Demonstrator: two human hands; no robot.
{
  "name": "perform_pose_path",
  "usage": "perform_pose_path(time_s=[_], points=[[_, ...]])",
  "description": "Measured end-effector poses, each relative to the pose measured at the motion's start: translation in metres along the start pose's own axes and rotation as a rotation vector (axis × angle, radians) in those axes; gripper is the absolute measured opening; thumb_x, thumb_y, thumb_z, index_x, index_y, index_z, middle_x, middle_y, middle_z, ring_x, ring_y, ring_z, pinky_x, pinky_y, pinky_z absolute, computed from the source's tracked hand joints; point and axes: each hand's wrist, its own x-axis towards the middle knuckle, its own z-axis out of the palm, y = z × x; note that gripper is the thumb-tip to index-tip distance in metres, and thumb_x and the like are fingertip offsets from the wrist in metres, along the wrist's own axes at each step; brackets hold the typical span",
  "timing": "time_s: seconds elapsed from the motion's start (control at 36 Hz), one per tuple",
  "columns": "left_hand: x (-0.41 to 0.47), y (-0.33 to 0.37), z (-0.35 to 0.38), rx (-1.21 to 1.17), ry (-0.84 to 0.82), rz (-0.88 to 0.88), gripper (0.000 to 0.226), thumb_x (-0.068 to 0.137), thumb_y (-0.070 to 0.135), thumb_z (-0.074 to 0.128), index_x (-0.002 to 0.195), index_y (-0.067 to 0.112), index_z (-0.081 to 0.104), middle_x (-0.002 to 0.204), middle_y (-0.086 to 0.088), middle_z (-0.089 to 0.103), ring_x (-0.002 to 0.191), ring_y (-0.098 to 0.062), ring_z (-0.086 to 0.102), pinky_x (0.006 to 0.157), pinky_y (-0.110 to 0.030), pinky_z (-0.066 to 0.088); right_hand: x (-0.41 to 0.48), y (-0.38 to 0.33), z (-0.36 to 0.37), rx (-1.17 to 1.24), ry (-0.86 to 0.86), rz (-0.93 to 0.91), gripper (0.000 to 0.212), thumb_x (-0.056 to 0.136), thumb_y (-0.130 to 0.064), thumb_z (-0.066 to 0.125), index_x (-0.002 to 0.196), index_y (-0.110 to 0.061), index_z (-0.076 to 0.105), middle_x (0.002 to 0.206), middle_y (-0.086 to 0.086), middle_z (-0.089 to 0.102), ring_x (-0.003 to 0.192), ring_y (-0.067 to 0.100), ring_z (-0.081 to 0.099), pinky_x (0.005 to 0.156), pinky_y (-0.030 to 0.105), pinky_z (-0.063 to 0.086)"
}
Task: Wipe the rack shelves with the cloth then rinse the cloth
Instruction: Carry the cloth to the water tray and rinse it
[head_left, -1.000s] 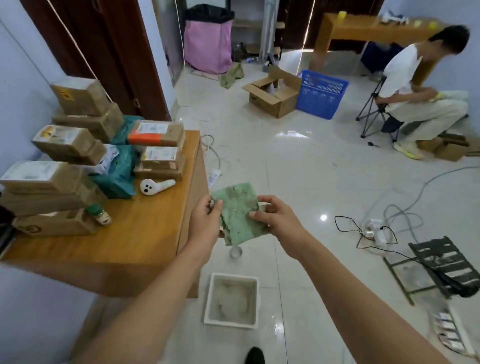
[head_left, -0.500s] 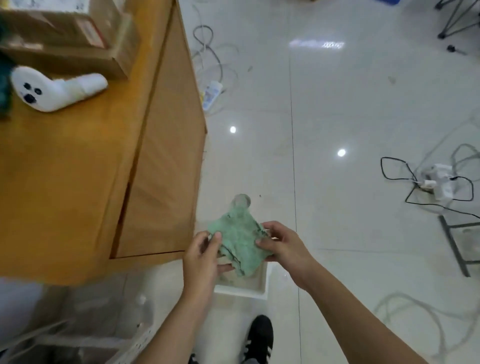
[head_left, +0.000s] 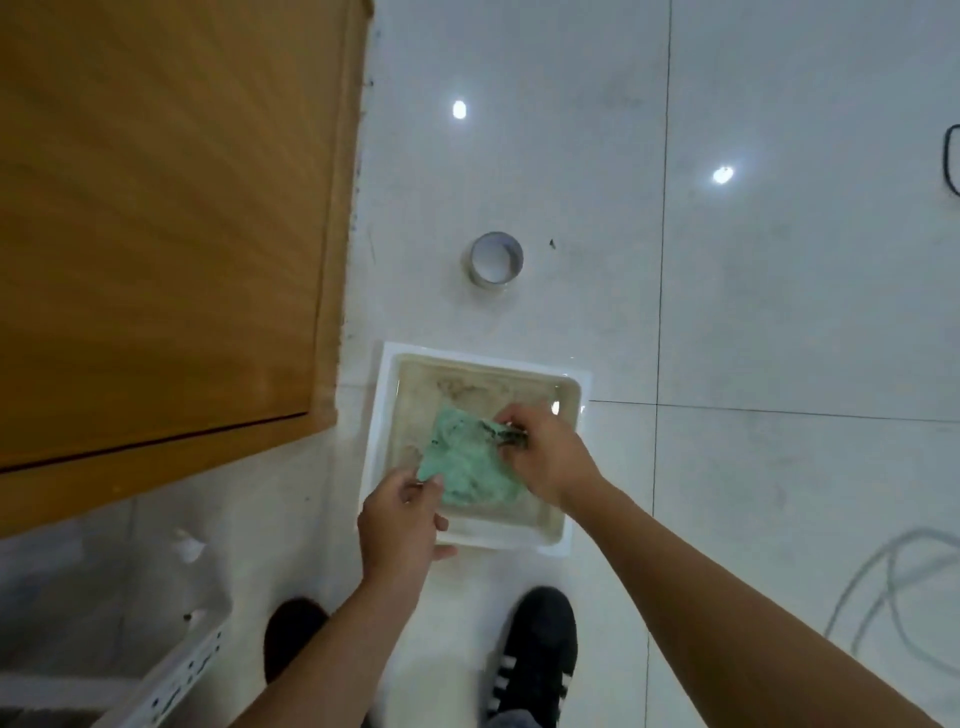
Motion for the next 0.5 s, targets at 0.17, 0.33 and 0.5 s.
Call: perform_pose_path(time_s=[0.17,0.33,0.5], points=[[0.039,-0.026,0.024,0.153,0.031,0.063,0.013,0.092,0.02,0.069,0.079,0.022,0.067,0.078,-0.011,0.068,0.062,-0.024,0.064,0.049,-0.044,0.061,0.035,0.026,0.028,-0.19,0.045,-0.06,0.036,0.09,-0.014,0.056,0.126,-0.019,0.059,0.124,0.005,0.06,0.11,0.028,0.058,0.09,0.04,0.05],[0.067,-0.035,0.03,0.568,0.085,0.236,0.006,0.093,0.023,0.062,0.09,0.027,0.064,0.093,0.007,0.068,0.084,-0.022,0.065,0.07,-0.032,0.052,0.046,0.047,0.049,-0.387,0.21,-0.19,0.038,0.077,-0.006,0.065,0.114,-0.007,0.059,0.113,0.011,0.057,0.094,0.033,0.057,0.08,0.041,0.05],[0.083,-0.031,0.027,0.962,0.089,0.823,0.023,0.09,0.013,0.066,0.113,0.016,0.066,0.112,0.001,0.063,0.1,-0.022,0.059,0.068,-0.032,0.048,0.036,0.07,0.072,-0.523,0.27,-0.413,0.043,0.079,-0.008,0.059,0.122,-0.012,0.062,0.12,0.01,0.06,0.101,0.031,0.056,0.081,0.041,0.049]])
